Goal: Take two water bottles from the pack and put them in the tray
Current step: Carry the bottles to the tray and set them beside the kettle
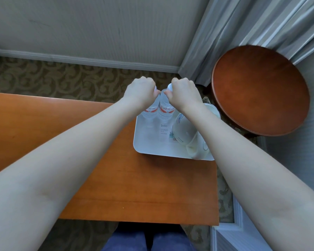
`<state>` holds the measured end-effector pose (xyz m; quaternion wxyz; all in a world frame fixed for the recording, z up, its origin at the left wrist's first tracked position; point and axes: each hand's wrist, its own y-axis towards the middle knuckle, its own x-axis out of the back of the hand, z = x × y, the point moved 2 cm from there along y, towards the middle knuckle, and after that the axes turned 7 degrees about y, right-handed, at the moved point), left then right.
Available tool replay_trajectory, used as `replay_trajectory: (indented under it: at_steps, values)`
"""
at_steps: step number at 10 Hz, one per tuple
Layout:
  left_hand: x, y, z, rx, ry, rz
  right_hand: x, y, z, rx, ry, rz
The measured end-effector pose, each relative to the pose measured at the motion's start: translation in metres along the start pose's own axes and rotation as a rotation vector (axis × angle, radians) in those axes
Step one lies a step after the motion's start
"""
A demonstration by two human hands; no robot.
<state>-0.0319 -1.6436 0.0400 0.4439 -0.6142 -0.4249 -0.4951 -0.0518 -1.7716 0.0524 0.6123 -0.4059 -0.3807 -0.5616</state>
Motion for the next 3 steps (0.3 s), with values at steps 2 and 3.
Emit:
replay_trajectory:
  at_steps: [2,3]
  values:
    - [0.006,-0.001,0.012,0.050,-0.110,0.139,0.007,-0.003,-0.010,-0.128,0.127,0.129]
    - [0.013,-0.001,0.018,0.021,-0.176,0.186,0.013,-0.004,-0.017,-0.196,0.270,0.267]
